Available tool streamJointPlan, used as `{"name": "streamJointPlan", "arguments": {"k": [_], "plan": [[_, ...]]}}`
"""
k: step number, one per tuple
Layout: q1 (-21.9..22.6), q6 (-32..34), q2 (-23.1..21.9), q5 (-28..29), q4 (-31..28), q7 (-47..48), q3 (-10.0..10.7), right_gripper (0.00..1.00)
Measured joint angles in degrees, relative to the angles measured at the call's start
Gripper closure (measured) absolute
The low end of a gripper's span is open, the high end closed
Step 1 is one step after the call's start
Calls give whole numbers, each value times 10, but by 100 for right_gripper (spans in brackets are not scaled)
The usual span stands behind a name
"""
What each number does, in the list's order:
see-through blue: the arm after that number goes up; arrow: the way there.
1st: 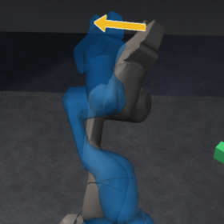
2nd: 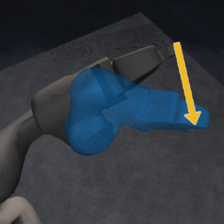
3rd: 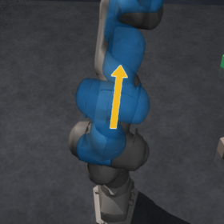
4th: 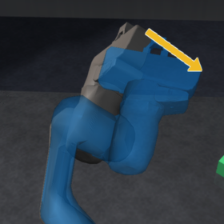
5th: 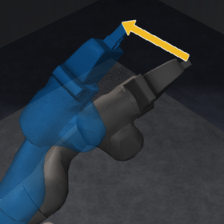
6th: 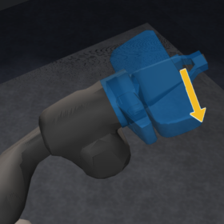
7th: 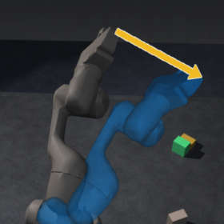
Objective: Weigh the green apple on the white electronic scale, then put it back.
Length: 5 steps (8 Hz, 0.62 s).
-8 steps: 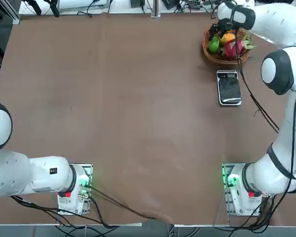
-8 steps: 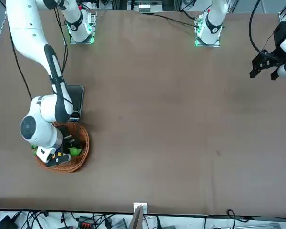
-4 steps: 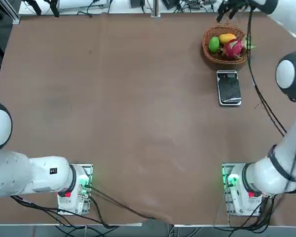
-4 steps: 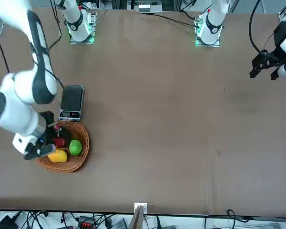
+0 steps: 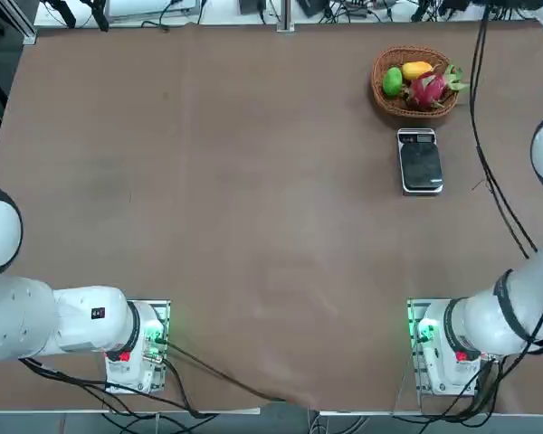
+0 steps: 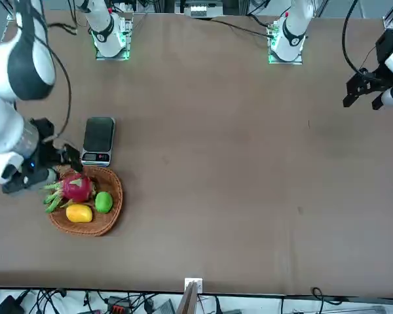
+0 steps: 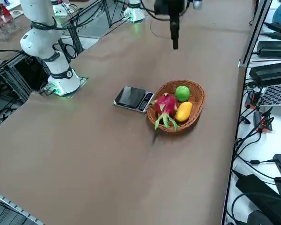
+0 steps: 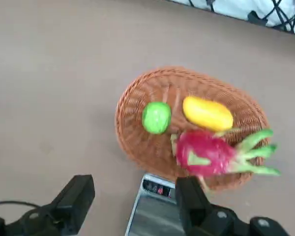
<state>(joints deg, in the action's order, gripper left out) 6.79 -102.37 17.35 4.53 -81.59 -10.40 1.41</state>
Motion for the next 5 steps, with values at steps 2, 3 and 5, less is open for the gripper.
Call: {"name": "streamJointPlan", "arguments": {"k": [2, 3, 5], "plan": [[0, 55, -43, -4, 0, 14, 1, 0], [0, 83, -65, -14, -1, 25, 2, 0], [0, 126, -105, -39, -2, 37, 2, 0]]}}
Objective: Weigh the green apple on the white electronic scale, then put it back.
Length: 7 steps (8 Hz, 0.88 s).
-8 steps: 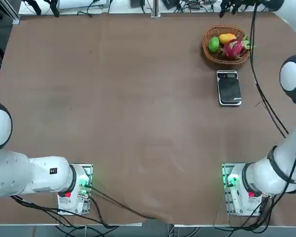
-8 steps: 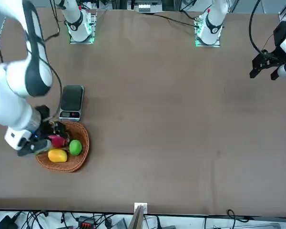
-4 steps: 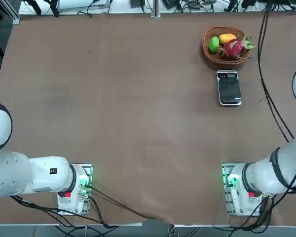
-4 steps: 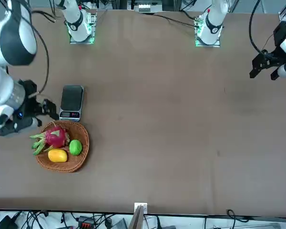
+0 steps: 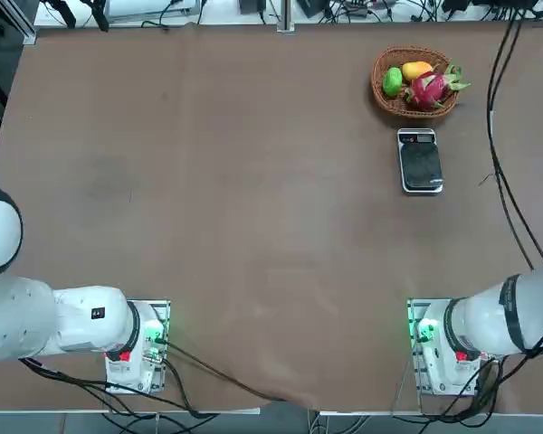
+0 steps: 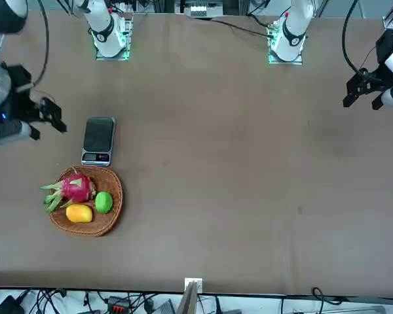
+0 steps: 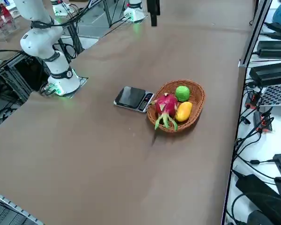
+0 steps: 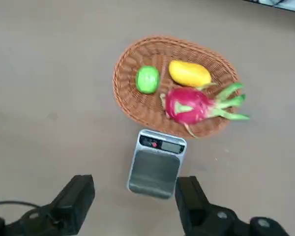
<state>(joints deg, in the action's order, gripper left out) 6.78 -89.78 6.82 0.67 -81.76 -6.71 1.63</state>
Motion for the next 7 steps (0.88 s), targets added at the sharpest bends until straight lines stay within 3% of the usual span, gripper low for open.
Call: {"name": "streamJointPlan", "arguments": {"k": [4, 7], "plan": [[-1, 25, -66, -4, -25, 1, 2, 0], [-3, 35, -76, 1, -27, 1, 6, 0]]}}
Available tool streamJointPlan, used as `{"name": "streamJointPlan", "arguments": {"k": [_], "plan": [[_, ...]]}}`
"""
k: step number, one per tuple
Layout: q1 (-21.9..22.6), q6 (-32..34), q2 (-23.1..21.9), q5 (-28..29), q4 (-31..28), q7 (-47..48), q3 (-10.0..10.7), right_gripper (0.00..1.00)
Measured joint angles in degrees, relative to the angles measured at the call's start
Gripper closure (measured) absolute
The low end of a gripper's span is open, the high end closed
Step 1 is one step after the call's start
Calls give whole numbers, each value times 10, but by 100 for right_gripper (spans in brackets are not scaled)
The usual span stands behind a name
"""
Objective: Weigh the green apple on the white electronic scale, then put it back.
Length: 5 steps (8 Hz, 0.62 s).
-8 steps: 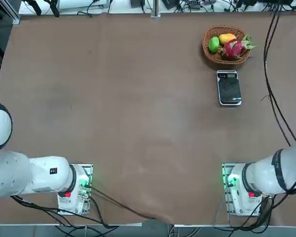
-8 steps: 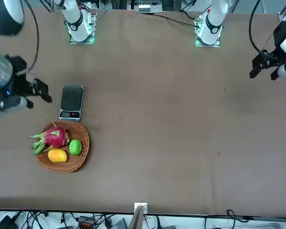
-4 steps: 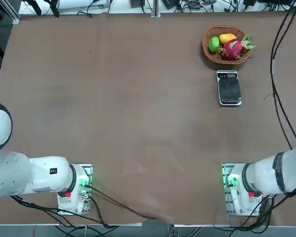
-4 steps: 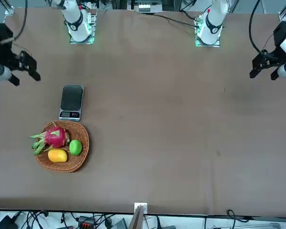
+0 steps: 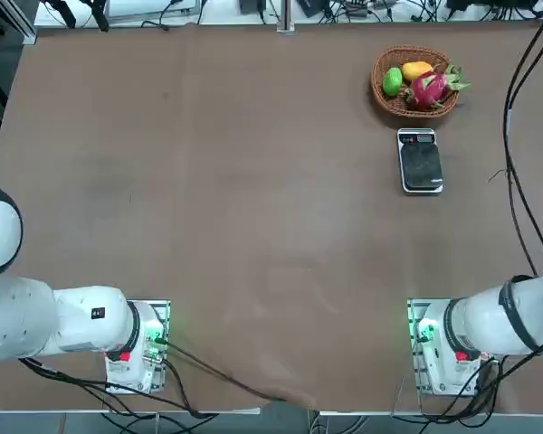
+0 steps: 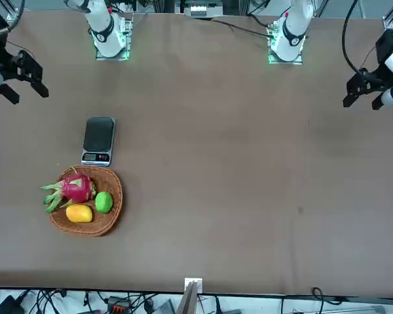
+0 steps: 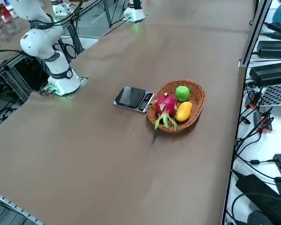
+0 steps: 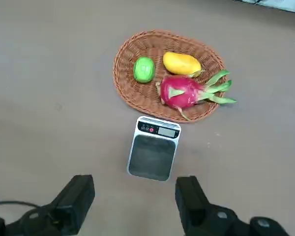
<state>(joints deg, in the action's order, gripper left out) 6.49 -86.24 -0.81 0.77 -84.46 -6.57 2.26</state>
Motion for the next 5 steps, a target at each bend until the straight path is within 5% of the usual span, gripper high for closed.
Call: {"name": "streamJointPlan", "arguments": {"k": [5], "plan": [[0, 36, -26, 2, -13, 37, 0, 0]]}}
